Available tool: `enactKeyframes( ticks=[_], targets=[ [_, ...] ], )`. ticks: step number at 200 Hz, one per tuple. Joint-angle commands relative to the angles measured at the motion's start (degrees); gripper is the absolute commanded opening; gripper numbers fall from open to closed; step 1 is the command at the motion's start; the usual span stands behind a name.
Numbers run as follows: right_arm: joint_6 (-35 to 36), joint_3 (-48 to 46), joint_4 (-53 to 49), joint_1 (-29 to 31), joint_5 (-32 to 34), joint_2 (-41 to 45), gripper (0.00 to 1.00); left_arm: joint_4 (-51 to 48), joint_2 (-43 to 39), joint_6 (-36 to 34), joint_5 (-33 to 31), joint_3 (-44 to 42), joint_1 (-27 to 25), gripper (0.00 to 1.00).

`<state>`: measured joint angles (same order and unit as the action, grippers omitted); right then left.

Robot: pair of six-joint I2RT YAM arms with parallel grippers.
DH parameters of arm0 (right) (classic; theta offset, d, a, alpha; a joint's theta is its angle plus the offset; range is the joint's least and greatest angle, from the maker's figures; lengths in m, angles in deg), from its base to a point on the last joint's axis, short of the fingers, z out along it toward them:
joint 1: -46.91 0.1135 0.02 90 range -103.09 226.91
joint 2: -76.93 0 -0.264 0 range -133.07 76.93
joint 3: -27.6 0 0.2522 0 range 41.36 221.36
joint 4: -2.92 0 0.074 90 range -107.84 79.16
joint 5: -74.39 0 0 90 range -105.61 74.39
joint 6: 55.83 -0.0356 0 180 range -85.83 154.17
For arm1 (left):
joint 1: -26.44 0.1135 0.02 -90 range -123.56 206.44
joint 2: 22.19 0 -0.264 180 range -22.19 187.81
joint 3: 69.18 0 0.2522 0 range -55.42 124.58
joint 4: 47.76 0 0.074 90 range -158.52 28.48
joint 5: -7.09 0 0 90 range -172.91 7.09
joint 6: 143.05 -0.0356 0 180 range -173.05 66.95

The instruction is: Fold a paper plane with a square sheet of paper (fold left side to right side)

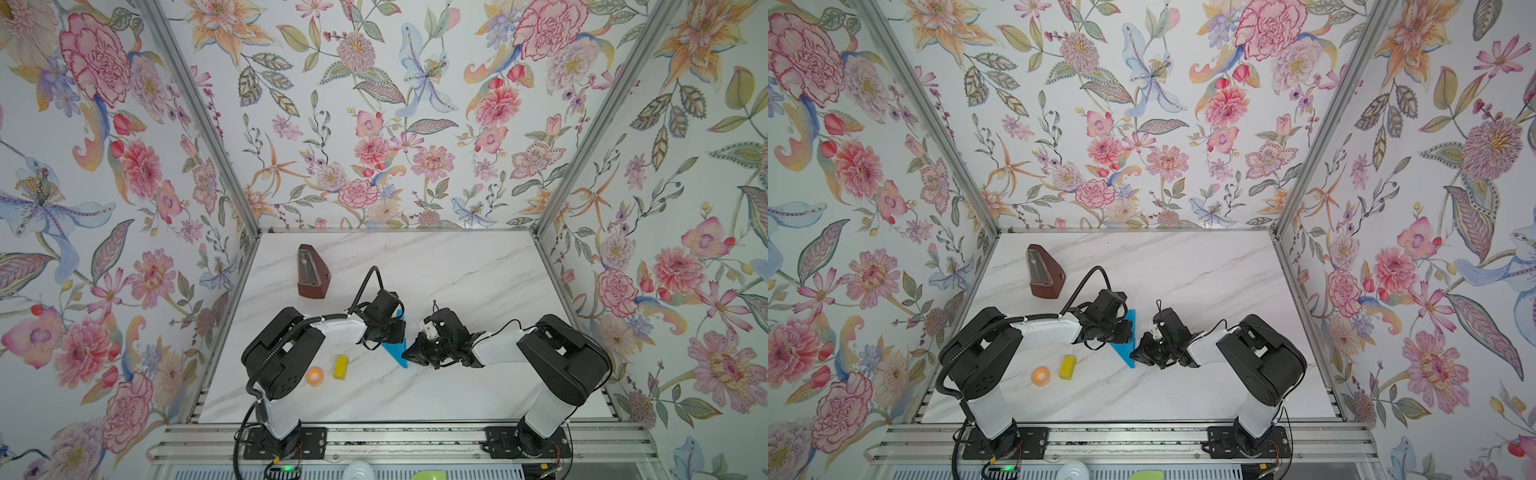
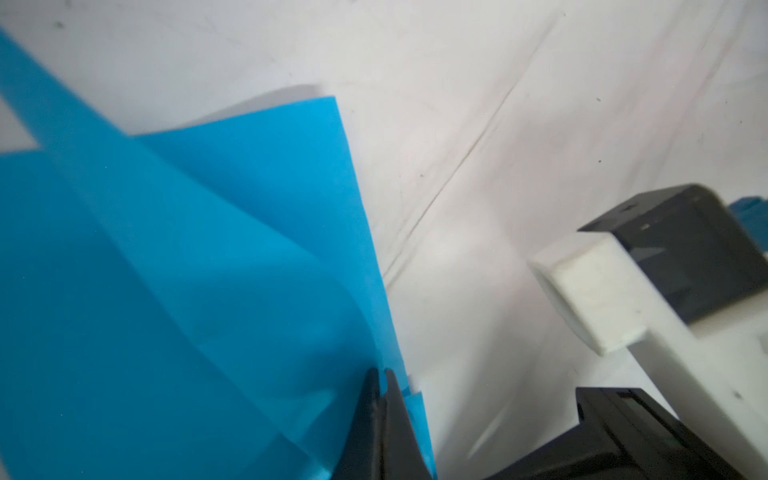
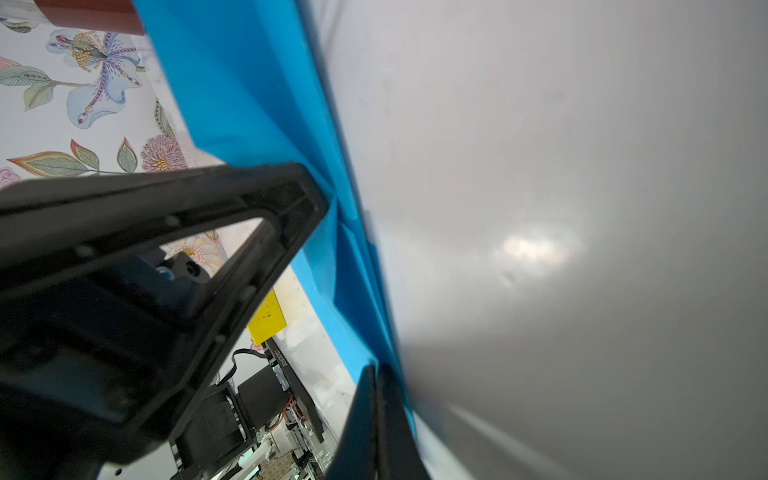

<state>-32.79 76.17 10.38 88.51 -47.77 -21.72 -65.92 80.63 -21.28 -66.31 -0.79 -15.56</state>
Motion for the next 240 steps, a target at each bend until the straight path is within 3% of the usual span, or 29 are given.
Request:
enactKeyframes(
  ticks=[1,33,111,158,195,240],
  targets=[
    [0.57,0.96,-2.76,0.45,1.22,-1.70,0.06,-2.47,-3.68,0.05,-1.94,-0.49,0.53,0.05],
    [1.13,1.23,-4.09,0.49,1.49,-1.34,0.12,-5.34,-6.61,-0.55,-3.41,-0.18,0.60,0.15],
    [1.48,1.25,-4.31,0.58,1.83,-1.46,0.00,-5.12,-3.82,-1.53,1.19,-1.29,0.54,0.00],
    [1.37,0.96,-4.07,0.65,1.96,-1.67,0.00,-2.84,-0.02,-1.25,2.91,-0.67,0.46,0.00],
    [1.38,0.96,-4.51,0.66,2.01,-0.89,0.00,-4.83,1.93,-1.36,0.53,-0.23,0.60,0.00],
    [3.21,2.71,-10.75,-0.11,4.73,5.60,0.16,-5.30,2.29,-1.67,-0.17,-0.82,0.58,0.00]
  ],
)
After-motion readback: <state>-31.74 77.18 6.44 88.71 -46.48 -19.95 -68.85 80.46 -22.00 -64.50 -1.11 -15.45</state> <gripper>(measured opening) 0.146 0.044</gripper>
